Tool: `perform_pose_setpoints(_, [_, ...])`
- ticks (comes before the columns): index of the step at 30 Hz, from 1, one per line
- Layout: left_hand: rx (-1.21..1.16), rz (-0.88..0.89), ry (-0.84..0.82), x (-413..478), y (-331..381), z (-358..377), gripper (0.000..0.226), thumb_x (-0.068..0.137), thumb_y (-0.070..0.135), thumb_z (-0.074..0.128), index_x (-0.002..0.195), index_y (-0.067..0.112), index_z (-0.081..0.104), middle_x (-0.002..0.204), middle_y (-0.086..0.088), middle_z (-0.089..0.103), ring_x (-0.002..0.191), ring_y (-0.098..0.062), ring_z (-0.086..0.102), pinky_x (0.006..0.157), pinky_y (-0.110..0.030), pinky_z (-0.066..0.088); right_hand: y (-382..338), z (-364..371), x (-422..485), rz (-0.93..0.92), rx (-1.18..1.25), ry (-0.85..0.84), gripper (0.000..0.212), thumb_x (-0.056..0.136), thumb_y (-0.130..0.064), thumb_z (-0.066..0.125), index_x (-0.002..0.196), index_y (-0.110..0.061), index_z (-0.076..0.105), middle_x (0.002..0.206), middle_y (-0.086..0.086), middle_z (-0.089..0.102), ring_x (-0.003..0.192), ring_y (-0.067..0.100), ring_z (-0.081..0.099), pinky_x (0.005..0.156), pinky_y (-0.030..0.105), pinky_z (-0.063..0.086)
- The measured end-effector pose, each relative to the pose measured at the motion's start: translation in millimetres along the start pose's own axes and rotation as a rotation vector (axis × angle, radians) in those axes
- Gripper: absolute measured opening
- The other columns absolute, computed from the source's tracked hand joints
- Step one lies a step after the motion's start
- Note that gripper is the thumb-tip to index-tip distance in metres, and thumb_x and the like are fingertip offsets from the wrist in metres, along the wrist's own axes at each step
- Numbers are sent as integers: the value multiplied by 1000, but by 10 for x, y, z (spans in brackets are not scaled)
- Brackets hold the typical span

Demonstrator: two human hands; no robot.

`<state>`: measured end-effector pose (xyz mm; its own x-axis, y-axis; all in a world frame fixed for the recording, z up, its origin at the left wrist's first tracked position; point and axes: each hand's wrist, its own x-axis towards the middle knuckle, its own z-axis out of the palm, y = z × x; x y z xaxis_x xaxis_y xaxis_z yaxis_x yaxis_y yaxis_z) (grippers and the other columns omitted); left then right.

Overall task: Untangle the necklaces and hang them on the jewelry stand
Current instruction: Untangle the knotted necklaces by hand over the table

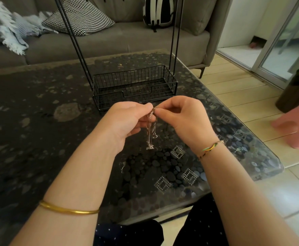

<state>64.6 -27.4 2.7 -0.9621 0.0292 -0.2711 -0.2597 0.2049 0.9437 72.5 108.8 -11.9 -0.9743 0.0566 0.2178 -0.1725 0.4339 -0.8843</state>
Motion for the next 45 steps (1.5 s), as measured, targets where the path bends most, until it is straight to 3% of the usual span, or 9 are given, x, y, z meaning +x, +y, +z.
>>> perform_pose_setpoints(7, [91,100,104,-8,16,16,15,88,10,60,93,23,66,84,6,72,85,-10,65,79,-28,49,15,-3,6,-117,-297,107,10,82,-23,67,75,-26,61,84,-6,60,76,8,55,71,23,44])
perform_pose_setpoints(10, [100,147,185,-21,40,20,18,85,8,61,91,25,63,89,4,71,88,-9,64,81,-27,49,8,3,-4,-111,-252,67,6,83,-22,66,77,-22,65,82,-6,63,74,6,55,71,23,45])
perform_pose_setpoints(15, [45,57,22,-52,65,41,22,82,1,57,92,18,67,78,-1,70,85,-14,69,90,-37,52,16,-9,19,-30,-95,110,6,83,-14,66,78,-17,66,71,-4,63,64,5,55,66,22,48])
perform_pose_setpoints(20, [-80,34,51,-55,90,25,23,87,-1,49,91,12,67,65,0,61,60,-12,61,77,-31,56,2,-29,3,106,142,76,9,84,-7,64,77,-13,65,81,16,68,73,21,65,74,35,54])
perform_pose_setpoints(26, [-272,7,91,-56,97,-16,23,83,-2,49,86,13,67,57,2,63,76,-16,66,83,-34,54,7,-48,-4,174,164,51,6,85,-8,62,81,-12,64,74,5,63,73,16,62,74,31,54])
perform_pose_setpoints(31, [-304,-13,106,-56,99,-16,24,85,-3,47,84,11,66,63,0,60,48,-8,50,70,-29,57,3,-46,3,170,156,89,8,85,-9,63,79,-14,65,73,5,62,75,20,61,73,37,55])
perform_pose_setpoints(36, [-238,2,114,-50,87,-29,25,84,-3,48,83,12,68,74,-3,67,42,-5,37,41,-18,37,-2,-59,1,171,193,98,7,86,-9,63,80,-13,66,77,7,63,73,15,61,65,27,53])
perform_pose_setpoints(41, [-118,43,106,-44,70,-22,27,86,-3,48,87,14,69,82,-2,72,44,-6,33,40,-17,29,9,-61,6,164,209,96,8,86,-7,62,81,-12,65,75,7,62,69,13,59,59,19,51])
perform_pose_setpoints(45, [-96,50,99,-34,53,-17,24,85,0,54,85,16,72,86,-2,74,46,-6,34,41,-17,28,11,-59,5,166,184,109,7,86,-9,62,81,-13,65,81,11,67,74,17,61,65,26,54])
